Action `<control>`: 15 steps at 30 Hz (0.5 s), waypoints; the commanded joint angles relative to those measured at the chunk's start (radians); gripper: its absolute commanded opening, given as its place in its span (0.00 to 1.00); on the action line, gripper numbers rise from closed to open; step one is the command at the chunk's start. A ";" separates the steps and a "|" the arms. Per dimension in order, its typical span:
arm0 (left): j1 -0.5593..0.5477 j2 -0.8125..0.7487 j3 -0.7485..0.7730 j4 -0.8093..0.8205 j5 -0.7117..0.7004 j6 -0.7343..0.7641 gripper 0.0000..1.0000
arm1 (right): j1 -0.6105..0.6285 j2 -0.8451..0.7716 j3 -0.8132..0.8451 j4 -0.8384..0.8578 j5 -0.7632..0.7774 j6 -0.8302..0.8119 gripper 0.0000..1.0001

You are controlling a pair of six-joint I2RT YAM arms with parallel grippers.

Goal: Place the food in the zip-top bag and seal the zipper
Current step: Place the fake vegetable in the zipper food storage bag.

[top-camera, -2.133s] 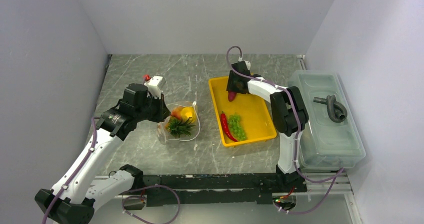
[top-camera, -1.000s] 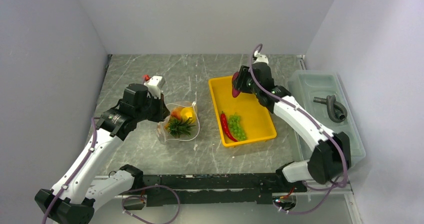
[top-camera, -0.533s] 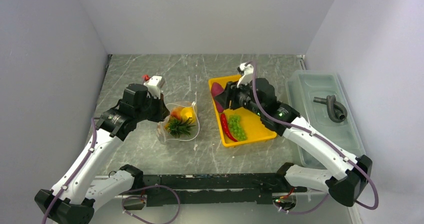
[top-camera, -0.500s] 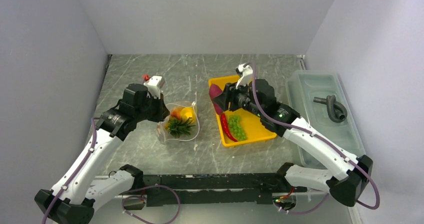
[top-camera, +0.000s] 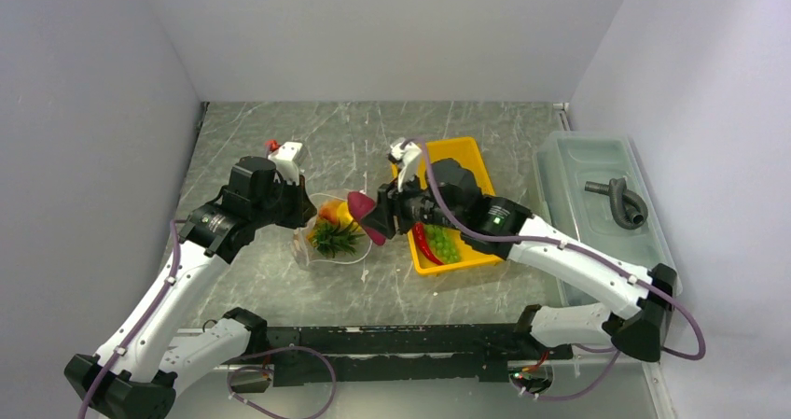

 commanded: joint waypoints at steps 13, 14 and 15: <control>0.004 -0.020 0.001 0.022 -0.003 0.004 0.00 | 0.087 0.191 0.153 -0.024 0.036 0.014 0.16; 0.005 -0.021 0.001 0.022 -0.004 0.002 0.00 | 0.088 0.200 0.157 -0.024 0.040 0.030 0.16; 0.004 -0.021 0.001 0.022 -0.004 0.002 0.00 | 0.088 0.211 0.161 -0.023 0.043 0.046 0.16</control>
